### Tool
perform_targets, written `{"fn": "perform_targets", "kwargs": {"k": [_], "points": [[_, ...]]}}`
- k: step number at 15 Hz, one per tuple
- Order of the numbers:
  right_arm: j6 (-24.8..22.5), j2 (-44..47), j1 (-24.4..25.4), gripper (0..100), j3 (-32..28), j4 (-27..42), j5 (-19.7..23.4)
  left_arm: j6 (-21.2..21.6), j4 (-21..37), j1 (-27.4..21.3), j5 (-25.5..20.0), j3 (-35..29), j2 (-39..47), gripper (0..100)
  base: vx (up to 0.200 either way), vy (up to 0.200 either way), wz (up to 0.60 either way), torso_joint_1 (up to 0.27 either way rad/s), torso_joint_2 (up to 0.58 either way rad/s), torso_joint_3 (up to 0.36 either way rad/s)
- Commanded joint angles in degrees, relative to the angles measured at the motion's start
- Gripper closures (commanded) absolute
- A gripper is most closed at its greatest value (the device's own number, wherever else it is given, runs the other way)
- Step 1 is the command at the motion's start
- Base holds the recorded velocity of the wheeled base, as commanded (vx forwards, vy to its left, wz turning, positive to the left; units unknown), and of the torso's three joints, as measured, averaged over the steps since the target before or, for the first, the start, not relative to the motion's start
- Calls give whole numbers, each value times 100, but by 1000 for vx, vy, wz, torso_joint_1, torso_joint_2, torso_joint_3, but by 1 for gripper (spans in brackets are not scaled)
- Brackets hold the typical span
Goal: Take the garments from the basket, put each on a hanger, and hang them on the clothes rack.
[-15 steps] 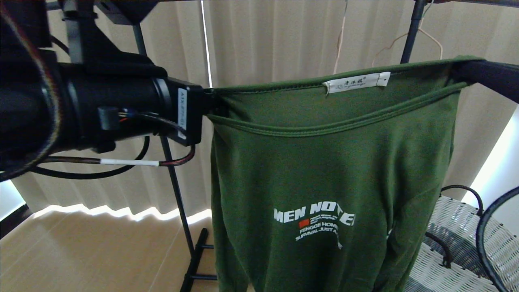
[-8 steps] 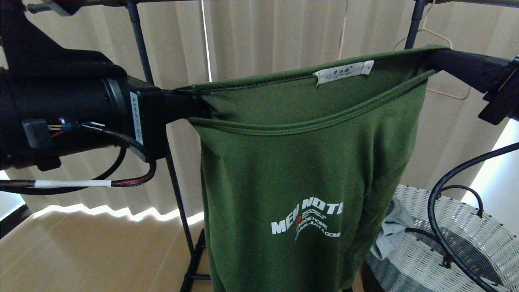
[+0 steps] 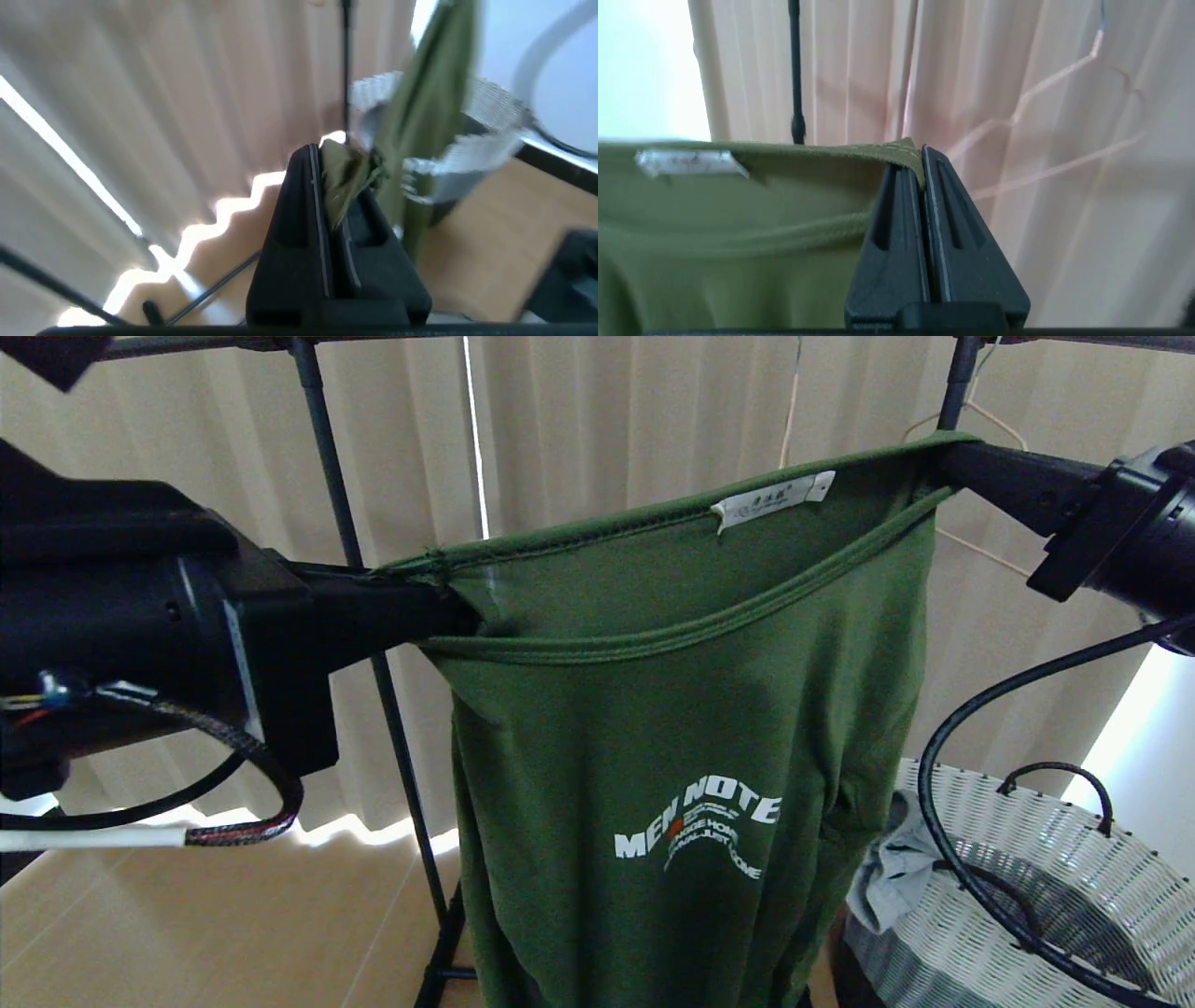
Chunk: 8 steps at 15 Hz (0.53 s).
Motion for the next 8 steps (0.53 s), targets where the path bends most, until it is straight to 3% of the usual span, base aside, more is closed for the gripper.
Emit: {"fn": "perform_targets", "kwargs": {"k": [1, 8], "points": [[131, 238, 8, 100, 10, -163, 12, 22, -97, -65, -227, 138, -232, 100, 0, 0, 0, 0, 0, 0], [131, 54, 8, 100, 72, -84, -32, 189, -651, -30, -323, 445, -179, 100, 0, 0, 0, 0, 0, 0]]}}
